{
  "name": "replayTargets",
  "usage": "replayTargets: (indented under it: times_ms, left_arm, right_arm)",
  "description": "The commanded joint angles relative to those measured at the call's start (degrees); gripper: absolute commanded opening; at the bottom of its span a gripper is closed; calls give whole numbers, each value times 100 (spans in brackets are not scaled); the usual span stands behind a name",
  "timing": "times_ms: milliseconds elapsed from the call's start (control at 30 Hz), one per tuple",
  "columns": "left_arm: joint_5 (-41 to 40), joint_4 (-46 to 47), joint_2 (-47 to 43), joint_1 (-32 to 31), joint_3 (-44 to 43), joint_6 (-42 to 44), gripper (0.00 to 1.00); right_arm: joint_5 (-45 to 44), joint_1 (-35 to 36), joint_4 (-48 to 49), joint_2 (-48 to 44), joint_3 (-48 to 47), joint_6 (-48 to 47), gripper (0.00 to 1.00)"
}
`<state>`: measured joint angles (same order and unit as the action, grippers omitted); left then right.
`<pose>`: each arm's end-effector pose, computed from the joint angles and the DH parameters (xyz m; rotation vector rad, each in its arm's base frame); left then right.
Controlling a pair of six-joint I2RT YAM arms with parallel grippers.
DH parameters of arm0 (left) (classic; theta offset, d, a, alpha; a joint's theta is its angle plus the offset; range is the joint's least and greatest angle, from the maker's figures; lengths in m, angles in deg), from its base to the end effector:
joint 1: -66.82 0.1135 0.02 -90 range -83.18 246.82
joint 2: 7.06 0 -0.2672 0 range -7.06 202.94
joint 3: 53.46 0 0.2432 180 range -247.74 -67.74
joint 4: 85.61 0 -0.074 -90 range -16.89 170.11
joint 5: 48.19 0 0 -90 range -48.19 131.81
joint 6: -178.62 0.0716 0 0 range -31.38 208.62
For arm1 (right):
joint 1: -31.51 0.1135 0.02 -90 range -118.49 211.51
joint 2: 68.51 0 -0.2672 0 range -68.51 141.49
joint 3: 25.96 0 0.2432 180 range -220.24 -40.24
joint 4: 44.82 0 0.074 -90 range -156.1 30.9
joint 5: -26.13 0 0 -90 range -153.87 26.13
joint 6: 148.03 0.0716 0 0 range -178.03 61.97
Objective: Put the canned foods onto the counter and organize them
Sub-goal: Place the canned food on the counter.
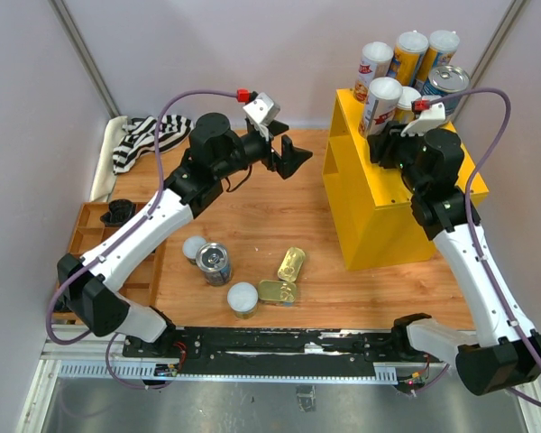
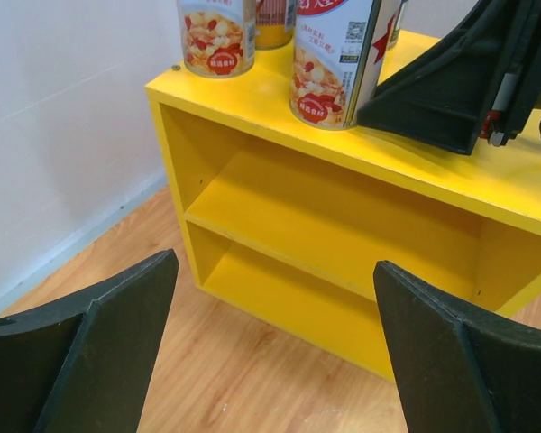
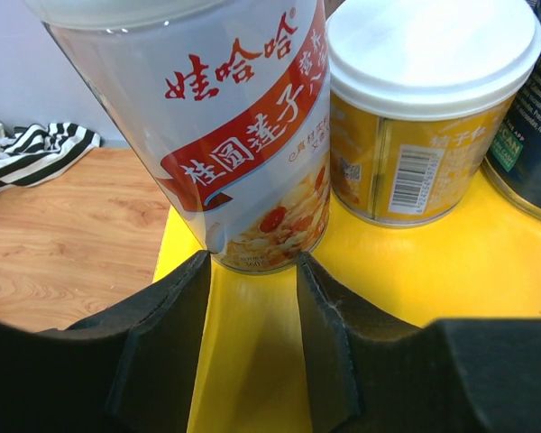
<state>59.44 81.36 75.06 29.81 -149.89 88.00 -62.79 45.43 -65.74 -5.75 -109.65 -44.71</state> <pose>0.2754 -0.2348 0.4415 0.7312 1.4224 -0.7528 0.2622 0.0664 0.4380 -0.0232 1.5836 0.3875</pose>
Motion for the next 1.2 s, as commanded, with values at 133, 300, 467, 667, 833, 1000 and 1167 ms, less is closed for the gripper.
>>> replayTargets:
  times_ms: [133, 300, 467, 667, 833, 1000, 1167]
  left_arm:
    - [-273, 911, 394, 36, 69, -211, 78]
    - [-435, 1490, 676, 31, 8, -294, 69]
    - [-497, 1660, 1074, 28, -323, -333, 67]
    - [-486, 1722, 1424, 27, -601, -377, 66]
    - [-526, 1786, 1514, 28, -651, -366, 66]
    - [-608, 1815, 1782, 28, -1042, -188, 50]
    - [-278, 1955, 2170, 13, -1522, -175, 39]
  right_arm:
    - [-330, 96, 150, 388, -458, 206, 43]
    - [-259, 98, 149, 666, -708, 175, 40]
    - [-180, 99, 116, 950, -938, 151, 35]
    - [-172, 94, 168, 1079, -1026, 149, 34]
    - [3, 95, 130, 1051, -1085, 183, 34]
    - [117, 94, -37, 348, -1039, 203, 45]
    - [-150, 86, -270, -443, -988, 125, 48]
